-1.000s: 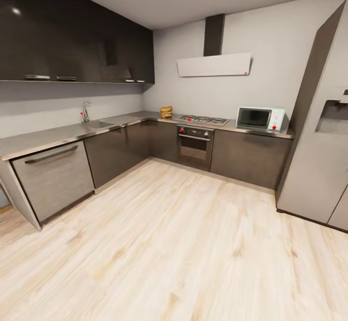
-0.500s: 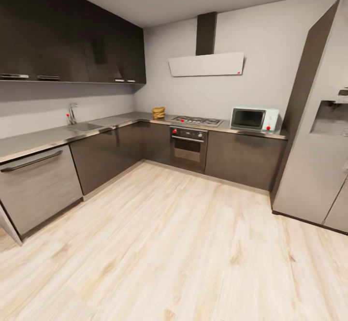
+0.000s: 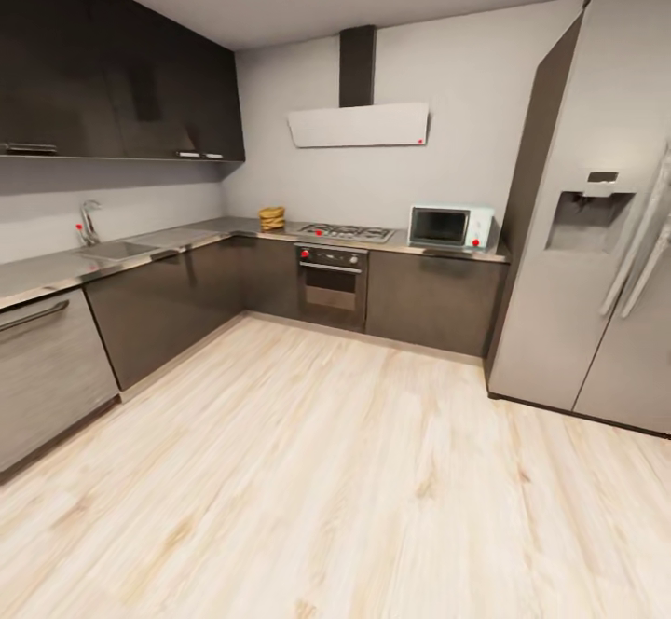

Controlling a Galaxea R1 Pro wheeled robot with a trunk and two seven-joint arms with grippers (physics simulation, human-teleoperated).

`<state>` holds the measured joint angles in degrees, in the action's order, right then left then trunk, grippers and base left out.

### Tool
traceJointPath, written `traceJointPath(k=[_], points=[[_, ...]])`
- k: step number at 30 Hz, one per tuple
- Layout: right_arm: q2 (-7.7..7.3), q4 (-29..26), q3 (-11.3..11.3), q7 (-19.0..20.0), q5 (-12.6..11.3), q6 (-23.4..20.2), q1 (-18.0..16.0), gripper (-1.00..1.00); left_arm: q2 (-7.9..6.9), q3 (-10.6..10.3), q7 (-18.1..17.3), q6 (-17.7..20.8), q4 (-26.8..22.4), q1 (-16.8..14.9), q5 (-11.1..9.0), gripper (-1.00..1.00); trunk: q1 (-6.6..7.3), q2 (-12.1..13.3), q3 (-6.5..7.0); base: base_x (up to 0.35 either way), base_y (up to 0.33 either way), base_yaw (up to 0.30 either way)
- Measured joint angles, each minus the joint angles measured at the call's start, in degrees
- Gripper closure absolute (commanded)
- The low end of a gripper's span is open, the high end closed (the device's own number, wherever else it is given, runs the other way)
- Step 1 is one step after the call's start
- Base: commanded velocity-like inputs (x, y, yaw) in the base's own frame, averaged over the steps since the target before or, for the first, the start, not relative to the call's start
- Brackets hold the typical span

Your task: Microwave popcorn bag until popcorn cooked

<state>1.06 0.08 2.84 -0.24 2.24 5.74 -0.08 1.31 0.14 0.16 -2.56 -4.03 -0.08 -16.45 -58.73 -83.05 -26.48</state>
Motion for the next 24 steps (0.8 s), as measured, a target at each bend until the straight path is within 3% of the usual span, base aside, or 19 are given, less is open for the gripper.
traceJointPath(k=[18,24], points=[[0.00,0.0,-0.1,0.0,-0.1,-0.2,0.0,-1.00,-0.06,0.3,0.0,0.0,0.0,0.0,-0.5,-1.00,0.00,0.0,0.00,0.001,0.000,-0.249],[-0.15,0.0,-0.1,0.1,-0.1,-0.5,0.0,-1.00,-0.10,-0.2,0.0,0.3,0.1,0.0,0.1,-1.00,0.03,0.0,0.00,0.244,0.000,-0.096]])
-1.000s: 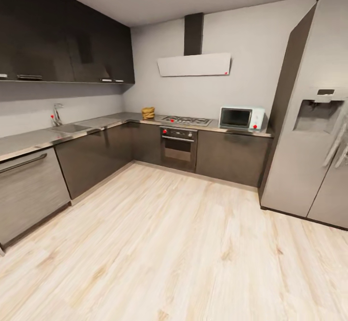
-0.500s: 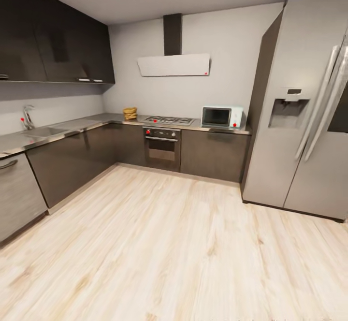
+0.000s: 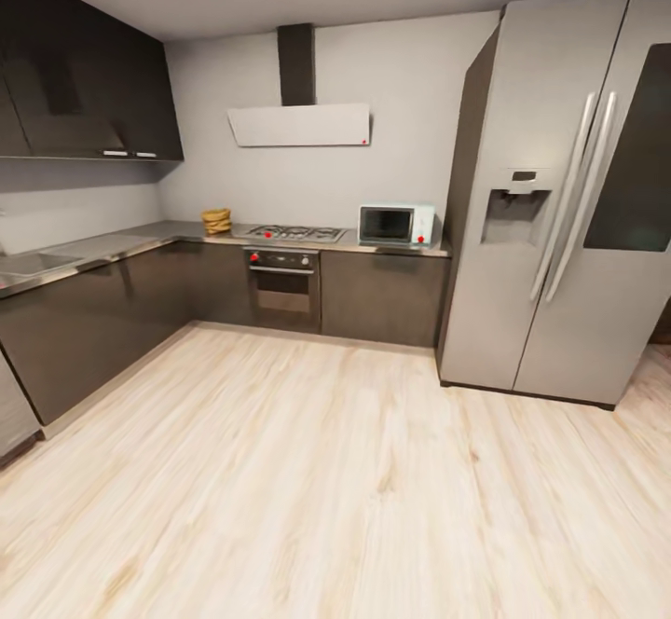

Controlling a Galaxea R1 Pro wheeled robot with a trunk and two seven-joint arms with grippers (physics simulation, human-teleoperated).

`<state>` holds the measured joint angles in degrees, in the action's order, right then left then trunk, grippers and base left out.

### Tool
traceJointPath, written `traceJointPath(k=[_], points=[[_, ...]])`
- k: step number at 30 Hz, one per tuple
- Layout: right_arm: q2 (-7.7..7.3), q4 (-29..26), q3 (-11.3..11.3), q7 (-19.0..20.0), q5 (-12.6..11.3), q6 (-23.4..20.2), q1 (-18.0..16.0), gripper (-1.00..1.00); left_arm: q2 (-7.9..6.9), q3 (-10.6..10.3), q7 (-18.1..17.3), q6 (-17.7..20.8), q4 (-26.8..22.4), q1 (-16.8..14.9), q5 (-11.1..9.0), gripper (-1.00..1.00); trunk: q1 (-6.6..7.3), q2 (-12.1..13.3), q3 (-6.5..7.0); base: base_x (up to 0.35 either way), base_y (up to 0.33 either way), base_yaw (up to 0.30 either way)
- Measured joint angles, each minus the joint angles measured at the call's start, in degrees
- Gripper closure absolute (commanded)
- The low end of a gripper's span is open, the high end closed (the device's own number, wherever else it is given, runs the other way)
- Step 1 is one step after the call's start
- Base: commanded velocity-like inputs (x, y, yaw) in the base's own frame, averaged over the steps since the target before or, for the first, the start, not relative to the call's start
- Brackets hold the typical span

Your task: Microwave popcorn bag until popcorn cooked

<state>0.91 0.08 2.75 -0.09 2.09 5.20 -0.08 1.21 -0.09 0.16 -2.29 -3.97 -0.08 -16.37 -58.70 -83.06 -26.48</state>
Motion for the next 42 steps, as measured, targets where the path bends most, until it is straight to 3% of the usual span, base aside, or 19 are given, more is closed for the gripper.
traceJointPath(k=[42], points=[[-0.20,0.0,0.1,0.0,0.5,0.5,0.0,-1.00,0.10,0.0,0.0,-0.2,0.0,0.0,0.0,-1.00,0.00,0.0,0.00,0.323,0.000,0.000]])
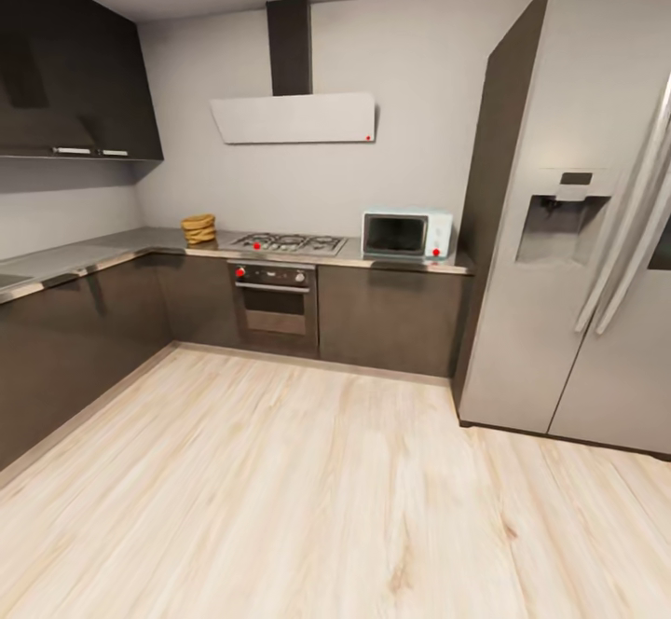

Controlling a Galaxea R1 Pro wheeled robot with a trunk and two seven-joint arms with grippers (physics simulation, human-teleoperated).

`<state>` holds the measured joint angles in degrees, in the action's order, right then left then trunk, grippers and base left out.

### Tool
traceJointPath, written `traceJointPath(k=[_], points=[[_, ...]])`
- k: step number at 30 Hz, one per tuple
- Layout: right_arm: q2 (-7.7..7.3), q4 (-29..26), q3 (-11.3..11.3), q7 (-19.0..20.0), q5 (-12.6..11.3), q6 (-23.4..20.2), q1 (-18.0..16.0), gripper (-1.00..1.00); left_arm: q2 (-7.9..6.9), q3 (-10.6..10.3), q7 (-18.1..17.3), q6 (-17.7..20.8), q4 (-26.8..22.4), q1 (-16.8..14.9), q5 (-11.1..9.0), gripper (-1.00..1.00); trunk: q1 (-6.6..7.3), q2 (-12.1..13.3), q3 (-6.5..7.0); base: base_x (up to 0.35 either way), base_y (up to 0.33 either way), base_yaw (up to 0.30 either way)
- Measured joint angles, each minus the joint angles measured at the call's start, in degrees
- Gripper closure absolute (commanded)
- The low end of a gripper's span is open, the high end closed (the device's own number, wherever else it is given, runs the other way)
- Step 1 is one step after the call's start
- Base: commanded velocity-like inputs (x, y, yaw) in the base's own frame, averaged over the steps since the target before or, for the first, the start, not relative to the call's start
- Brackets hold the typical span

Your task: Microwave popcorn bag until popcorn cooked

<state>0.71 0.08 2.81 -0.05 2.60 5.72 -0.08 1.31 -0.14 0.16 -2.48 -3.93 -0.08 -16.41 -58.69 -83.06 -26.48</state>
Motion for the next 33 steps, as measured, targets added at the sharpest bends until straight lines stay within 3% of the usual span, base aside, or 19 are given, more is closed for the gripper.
traceJointPath(k=[33], points=[[-0.02,0.0,0.0,-0.3,-0.3,0.0,0.0,-1.00,0.00,0.3,0.0,0.0,0.0,0.0,0.0,-1.00,0.00,0.0,0.00,0.323,0.000,0.000]])
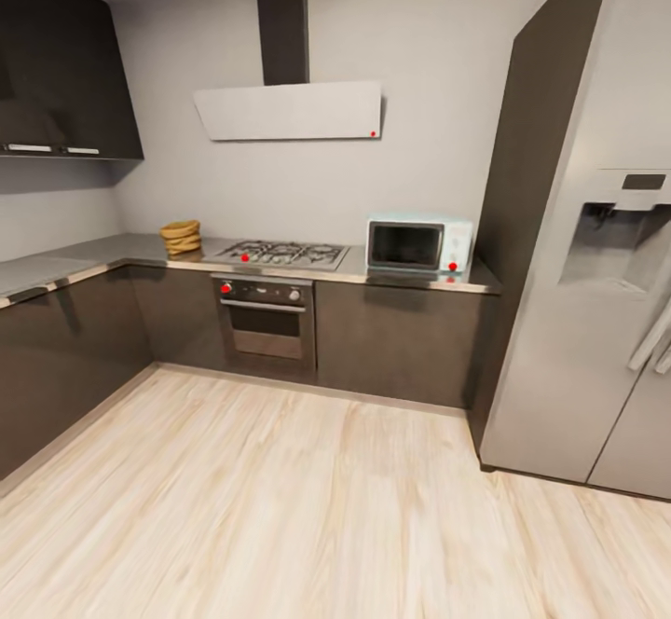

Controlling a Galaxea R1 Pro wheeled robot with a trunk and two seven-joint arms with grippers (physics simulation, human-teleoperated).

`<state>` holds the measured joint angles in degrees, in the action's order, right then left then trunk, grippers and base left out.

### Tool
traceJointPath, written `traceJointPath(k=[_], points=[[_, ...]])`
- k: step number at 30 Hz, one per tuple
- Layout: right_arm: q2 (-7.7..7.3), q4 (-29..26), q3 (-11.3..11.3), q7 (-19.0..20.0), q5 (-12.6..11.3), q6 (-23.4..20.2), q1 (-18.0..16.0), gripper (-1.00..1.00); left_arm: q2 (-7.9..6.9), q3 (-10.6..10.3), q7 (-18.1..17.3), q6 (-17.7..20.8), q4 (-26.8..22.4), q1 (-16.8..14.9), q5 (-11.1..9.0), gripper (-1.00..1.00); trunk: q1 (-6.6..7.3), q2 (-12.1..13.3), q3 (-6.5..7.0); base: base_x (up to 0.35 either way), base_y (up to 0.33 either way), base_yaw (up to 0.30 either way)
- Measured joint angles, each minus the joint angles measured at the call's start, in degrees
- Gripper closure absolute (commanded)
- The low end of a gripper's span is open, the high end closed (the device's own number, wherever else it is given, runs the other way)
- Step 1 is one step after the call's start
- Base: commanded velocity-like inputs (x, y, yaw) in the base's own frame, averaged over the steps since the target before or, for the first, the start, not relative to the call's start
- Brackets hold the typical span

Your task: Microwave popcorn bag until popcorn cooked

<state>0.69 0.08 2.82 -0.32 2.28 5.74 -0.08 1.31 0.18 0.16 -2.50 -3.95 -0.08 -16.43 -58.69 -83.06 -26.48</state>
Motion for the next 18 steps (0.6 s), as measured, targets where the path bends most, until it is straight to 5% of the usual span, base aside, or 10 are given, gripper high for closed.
traceJointPath(k=[18], points=[[-0.04,0.0,-0.1,0.0,0.0,0.0,0.0,-1.00,0.00,0.0,0.0,0.0,0.0,0.0,-0.1,-1.00,0.00,0.0,0.00,0.323,0.000,0.000]])
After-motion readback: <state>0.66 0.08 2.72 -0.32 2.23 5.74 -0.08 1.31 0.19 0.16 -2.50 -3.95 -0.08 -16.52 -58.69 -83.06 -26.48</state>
